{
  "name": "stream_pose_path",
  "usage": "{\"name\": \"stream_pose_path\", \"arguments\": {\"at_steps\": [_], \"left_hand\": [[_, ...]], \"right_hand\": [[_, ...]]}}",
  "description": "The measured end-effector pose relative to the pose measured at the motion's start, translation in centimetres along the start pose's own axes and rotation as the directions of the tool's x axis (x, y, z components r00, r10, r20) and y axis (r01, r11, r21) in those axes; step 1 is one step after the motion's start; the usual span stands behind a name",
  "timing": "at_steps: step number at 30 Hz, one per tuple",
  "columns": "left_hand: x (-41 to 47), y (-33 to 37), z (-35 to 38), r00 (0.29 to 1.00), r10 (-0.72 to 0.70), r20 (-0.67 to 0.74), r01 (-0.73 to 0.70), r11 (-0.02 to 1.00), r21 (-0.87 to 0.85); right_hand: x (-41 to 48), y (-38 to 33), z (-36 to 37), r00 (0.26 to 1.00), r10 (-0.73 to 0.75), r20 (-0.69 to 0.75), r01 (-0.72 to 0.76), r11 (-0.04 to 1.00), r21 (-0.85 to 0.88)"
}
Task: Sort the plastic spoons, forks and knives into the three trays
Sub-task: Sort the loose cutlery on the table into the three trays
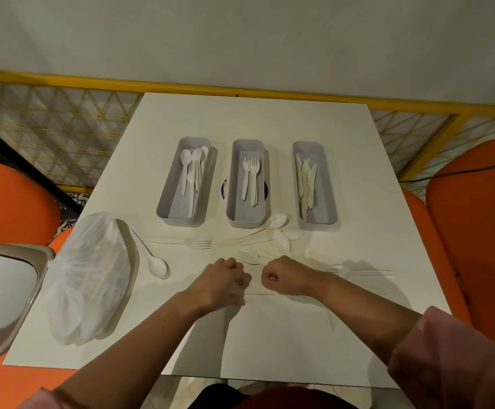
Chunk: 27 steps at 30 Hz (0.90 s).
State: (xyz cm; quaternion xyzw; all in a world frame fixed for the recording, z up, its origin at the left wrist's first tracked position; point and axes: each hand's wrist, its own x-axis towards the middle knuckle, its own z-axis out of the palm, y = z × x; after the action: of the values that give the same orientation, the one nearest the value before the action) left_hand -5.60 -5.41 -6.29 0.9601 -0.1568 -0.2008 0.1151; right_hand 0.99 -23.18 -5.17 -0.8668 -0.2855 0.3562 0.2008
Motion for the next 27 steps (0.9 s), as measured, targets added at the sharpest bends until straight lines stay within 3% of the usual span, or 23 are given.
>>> {"name": "stream_pose_path", "arguments": {"at_steps": [7, 18, 23, 27], "left_hand": [[-0.7, -0.4, 0.1, 0.995, -0.017, -0.095, 0.012, 0.998, -0.058], [-0.7, 0.3, 0.8, 0.995, -0.078, -0.058, 0.072, 0.992, -0.101], [-0.7, 0.6, 1.1, 0.997, -0.052, -0.062, 0.047, 0.995, -0.083], [-0.7, 0.5, -0.1, 0.987, -0.139, -0.077, 0.118, 0.965, -0.235]], "right_hand": [[-0.7, -0.1, -0.4, 0.998, -0.042, 0.038, 0.043, 0.999, -0.028], [-0.6, -0.7, 1.1, 1.0, -0.01, 0.02, 0.013, 0.988, -0.154], [-0.6, -0.9, 0.1, 0.998, -0.051, -0.024, 0.049, 0.995, -0.082], [-0.5, -0.7, -0.9, 0.991, 0.02, -0.133, -0.003, 0.992, 0.129]]}}
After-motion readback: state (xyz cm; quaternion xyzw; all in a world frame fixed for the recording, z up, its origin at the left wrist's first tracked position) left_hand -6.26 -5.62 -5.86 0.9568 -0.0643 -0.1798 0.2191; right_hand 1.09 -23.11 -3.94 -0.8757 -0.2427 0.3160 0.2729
